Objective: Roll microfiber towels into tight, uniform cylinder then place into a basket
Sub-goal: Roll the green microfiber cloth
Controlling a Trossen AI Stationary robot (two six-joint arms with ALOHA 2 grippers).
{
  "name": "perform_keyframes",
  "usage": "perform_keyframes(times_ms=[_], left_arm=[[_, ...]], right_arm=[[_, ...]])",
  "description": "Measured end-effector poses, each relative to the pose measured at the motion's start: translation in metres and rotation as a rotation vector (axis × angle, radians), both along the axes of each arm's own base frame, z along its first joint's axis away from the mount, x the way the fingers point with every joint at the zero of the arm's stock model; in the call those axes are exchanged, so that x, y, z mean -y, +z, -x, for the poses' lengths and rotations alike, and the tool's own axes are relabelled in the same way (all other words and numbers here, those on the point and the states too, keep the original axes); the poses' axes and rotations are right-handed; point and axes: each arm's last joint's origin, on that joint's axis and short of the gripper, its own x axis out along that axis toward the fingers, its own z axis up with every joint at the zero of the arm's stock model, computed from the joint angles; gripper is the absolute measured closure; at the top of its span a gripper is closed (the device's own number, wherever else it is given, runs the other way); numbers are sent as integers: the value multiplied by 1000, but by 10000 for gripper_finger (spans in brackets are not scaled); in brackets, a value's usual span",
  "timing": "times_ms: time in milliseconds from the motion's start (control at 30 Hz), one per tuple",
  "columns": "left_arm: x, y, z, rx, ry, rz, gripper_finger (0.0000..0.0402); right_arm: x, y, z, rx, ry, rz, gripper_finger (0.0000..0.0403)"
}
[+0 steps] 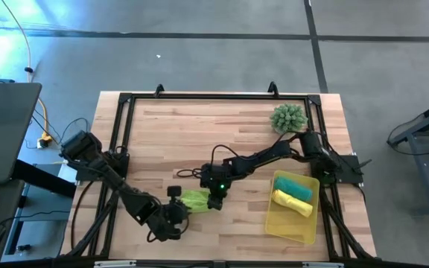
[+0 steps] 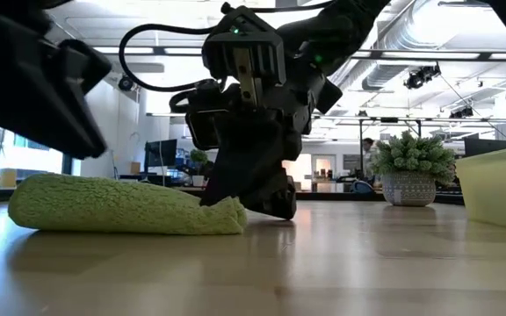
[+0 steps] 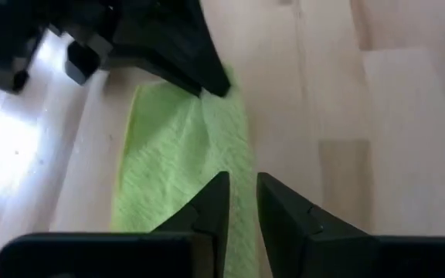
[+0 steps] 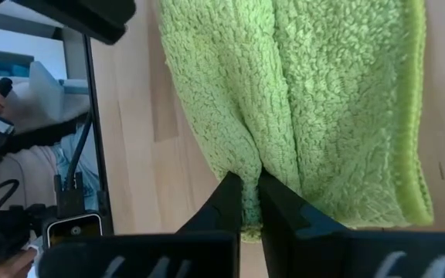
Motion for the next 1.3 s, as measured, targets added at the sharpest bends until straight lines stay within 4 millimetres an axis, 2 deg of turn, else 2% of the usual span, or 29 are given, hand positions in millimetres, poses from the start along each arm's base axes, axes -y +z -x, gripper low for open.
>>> perform_keyframes(times_ms=[200,300,400,567,800,900,1033,1300], left_arm=[[7,0,4,-18,-48,16,392],[8,-1,6,-31,-12,78,394],[3,-4,8,-94,29,128,368],[-8,-7,5,-154,71,150,302],[-7,-2,0,-196,-148,0,227],[-3,2,-1,-190,-232,-80,210],[-4,3,0,-173,-237,-174,198],[-17,-16,8,-244,-156,-130,194]], right_arm=[[0,0,0,-2,0,1,397],[0,0,0,-3,0,1,397],[0,0,0,-2,0,1,397],[0,0,0,7,-5,1,397],[-1,0,0,8,-5,1,397],[-1,0,0,8,-5,1,397],[-1,0,-1,8,-4,1,397],[-1,0,0,7,-4,0,397]])
